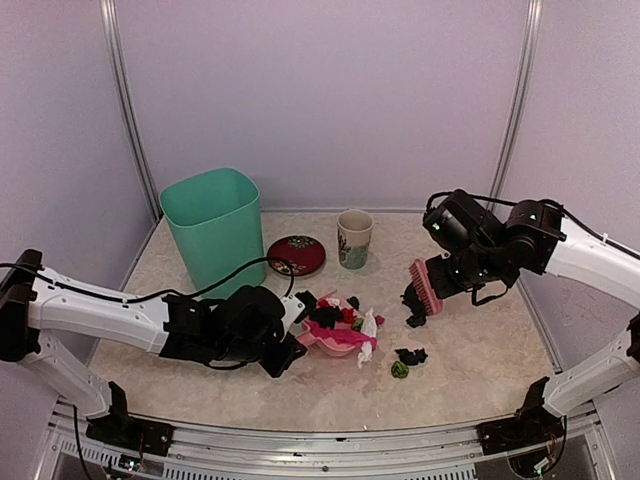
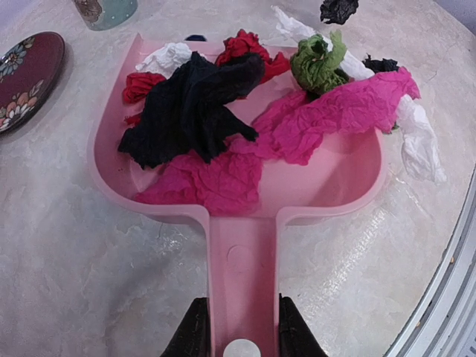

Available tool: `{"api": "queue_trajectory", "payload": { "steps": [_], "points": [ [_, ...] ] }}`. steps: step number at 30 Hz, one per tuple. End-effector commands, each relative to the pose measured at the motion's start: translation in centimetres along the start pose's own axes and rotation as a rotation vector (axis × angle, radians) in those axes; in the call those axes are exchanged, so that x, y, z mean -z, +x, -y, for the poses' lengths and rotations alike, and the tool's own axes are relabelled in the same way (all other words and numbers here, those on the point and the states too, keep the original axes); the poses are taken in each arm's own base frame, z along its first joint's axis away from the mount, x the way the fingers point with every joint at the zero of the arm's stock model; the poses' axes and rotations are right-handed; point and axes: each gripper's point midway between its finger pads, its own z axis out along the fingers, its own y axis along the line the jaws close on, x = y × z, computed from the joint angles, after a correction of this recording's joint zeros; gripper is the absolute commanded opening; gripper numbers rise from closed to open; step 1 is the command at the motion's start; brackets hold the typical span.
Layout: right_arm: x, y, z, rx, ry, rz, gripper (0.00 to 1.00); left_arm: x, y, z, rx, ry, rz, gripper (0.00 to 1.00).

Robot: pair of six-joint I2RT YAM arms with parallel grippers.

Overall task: Sweep away the paper scraps from the table
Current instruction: Dump the paper scraps in the dustpan into the trash bin.

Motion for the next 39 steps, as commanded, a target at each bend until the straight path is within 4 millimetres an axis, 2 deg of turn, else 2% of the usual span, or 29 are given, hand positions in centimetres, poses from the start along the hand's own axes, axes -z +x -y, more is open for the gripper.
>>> {"api": "queue_trajectory", "payload": {
  "steps": [1, 12, 22, 29, 39],
  "points": [
    [0.1, -0.7, 0.4, -0.066, -0.033, 0.060, 0.00, 2.4, -2.6, -0.5, 0.025, -0.030, 0.044, 0.00],
    [-0.9, 0.0, 0.7, -0.082, -0.056, 0.074, 0.00, 9.7, -9.4, -2.2, 0.072, -0.083, 0.158, 0.00],
    [-1.5, -0.1, 1.0, -0.086, -0.066, 0.085, 0.00, 15.8, -14.8, -6.7, 0.175, -0.126, 0.274, 0.00],
    [-1.7, -0.2, 1.1, -0.083, -0.063, 0.089, 0.00, 17.9, -16.4, -10.9, 0.269, -0.160, 0.307, 0.00],
    [-2.3, 0.0, 0.9, -0.077, -0.071, 0.081, 0.00, 19.2, -16.4, -16.1, 0.445, -0.116, 0.354, 0.00]
  ]
}}
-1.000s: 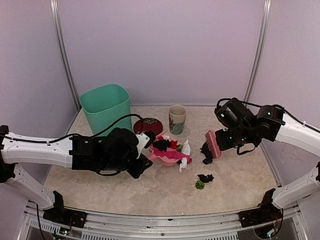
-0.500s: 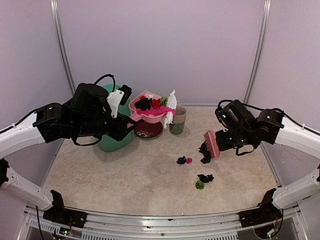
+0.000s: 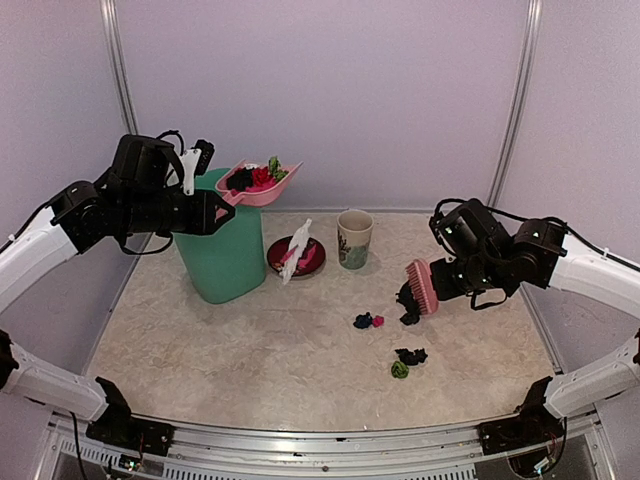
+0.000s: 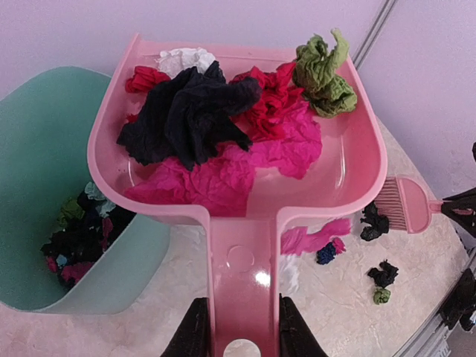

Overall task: Sweep away the paper scraps from the table
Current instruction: Dump the paper scraps in the dustpan into the trash bin.

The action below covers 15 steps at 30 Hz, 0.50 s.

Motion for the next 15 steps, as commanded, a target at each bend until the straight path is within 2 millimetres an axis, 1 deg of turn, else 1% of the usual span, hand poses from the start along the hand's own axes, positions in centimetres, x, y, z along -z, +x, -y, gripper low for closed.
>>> {"api": "queue_trajectory", "payload": {
  "steps": [1, 3, 5, 9, 12, 15],
  "points": [
    [-0.1, -0.4, 0.0, -0.011, -0.016, 0.024, 0.00, 1.2, -1.8, -1.1, 0.100, 0.080, 0.045, 0.00],
    [-0.2, -0.3, 0.0, -0.009, -0.017, 0.019, 0.00, 1.3, -2.2, -2.2, 0.128, 0.098, 0.052, 0.00],
    [-0.3, -0.3, 0.0, -0.009, -0.016, 0.019, 0.00, 1.3, -2.4, -2.8, 0.172, 0.125, 0.054, 0.00],
    [-0.3, -0.2, 0.0, -0.006, -0.015, 0.018, 0.00, 0.9, -2.3, -4.2, 0.241, 0.199, 0.039, 0.00],
    [-0.2, -0.2, 0.1, -0.006, -0.012, 0.016, 0.00, 0.7, -2.2, -4.8, 0.316, 0.286, 0.018, 0.00],
    [-0.2, -0.2, 0.2, -0.008, -0.009, 0.015, 0.00, 1.0, -2.4, -5.1, 0.379, 0.370, 0.014, 0.00]
  ]
}}
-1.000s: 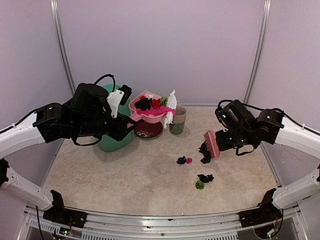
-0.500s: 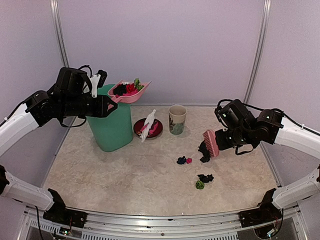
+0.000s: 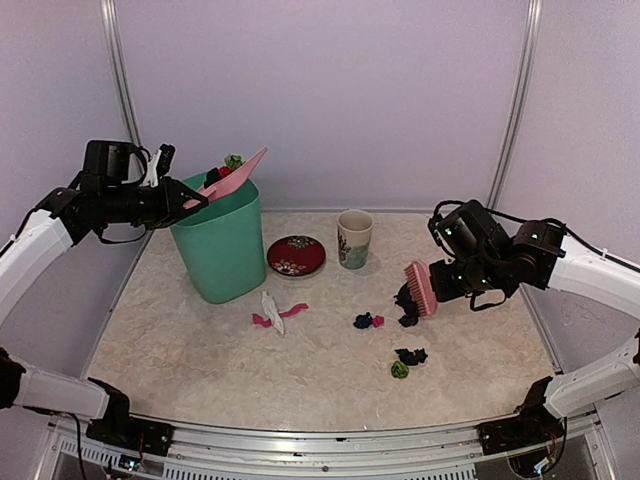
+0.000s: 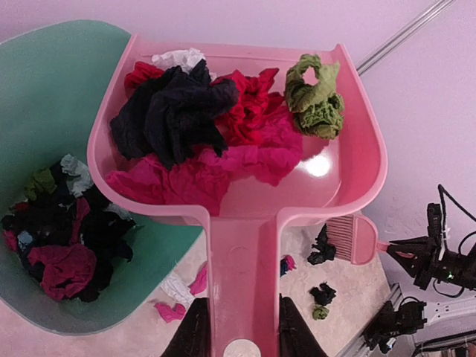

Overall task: Sweep away the paper scraps from the table
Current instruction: Dump the paper scraps in the dustpan into the trash bin.

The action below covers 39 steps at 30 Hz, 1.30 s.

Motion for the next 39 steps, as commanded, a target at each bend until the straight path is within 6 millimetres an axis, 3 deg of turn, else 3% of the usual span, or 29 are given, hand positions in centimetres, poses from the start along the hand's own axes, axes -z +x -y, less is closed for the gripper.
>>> {"api": "queue_trajectory", "payload": {
  "steps": [1, 7, 12, 21, 31, 39],
  "points": [
    [0.2, -0.4, 0.4, -0.015, 0.002, 0.022, 0.00, 0.8, -0.7, 1.6, 0.091, 0.218, -0.012, 0.00],
    [0.2, -0.6, 0.2, -0.011, -0.003, 0.023, 0.00, 2.0, -1.1, 1.2, 0.245, 0.422, -0.020, 0.00],
    [0.1, -0.6, 0.2, -0.015, -0.003, 0.026, 0.00, 3.2, -1.6, -0.6, 0.392, 0.509, 0.016, 0.00],
    [0.4, -0.7, 0.3, -0.035, -0.010, 0.043, 0.00, 4.7, -2.6, 0.0, 0.547, 0.684, 0.049, 0.00],
    [1.9, -1.6, 1.0, -0.075, -0.020, 0.101, 0.00, 8.0, -4.6, 0.8, 0.749, 0.895, 0.172, 0.00],
    [2.1, -2.1, 0.5, -0.080, -0.052, 0.124, 0.00, 8.6, -5.2, 0.9, 0.766, 0.893, 0.216, 0.00]
  ]
}}
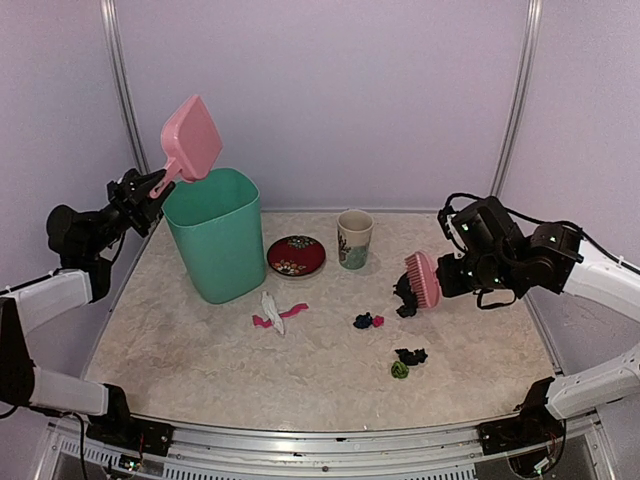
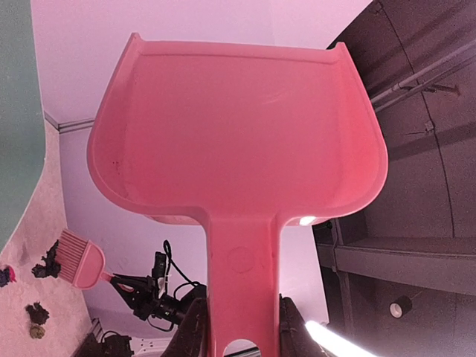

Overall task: Sweep away the paper scraps from the table
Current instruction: Dump the paper scraps in the dustpan into the trash bin, then sweep the paper scraps at the center of the board.

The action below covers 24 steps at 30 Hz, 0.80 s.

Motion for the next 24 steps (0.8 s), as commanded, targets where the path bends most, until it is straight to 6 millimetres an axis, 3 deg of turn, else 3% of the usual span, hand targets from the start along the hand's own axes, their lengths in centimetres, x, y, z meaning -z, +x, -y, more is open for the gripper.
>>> {"api": "queue_trajectory", "payload": {
  "steps": [1, 7, 11, 19, 22, 24],
  "points": [
    [0.4, -1.3, -0.2, -0.034, -0.031, 0.060, 0.00, 0.0, 0.5, 2.4, -0.052, 0.051, 0.004, 0.00],
    [1.6, -3.4, -3.4, 0.000, -0.222, 0.158, 0.00, -0.6, 0.6, 2.4, -0.142, -0.033, -0.020, 0.00],
    [2.5, -4.1, -6.7, 0.094, -0.407, 0.211, 0.00, -1.3, 1.3, 2.5, -0.232, -0.098, -0.062, 0.00],
    [2.0, -4.0, -8.2, 0.193, -0.465, 0.254, 0.00, -2.1, 3.1, 2.2, -0.400, -0.233, -0.138, 0.00],
    [2.2, -3.8, -10.4, 0.250, -0.550, 0.263, 0.00, -2.3, 3.9, 2.5, -0.435, -0.248, -0.163, 0.00],
    [3.5, -2.1, -13.9, 0.398, -0.729, 0.260, 0.00, -2.4, 4.5, 2.7, -0.453, -0.244, -0.182, 0.00]
  ]
}}
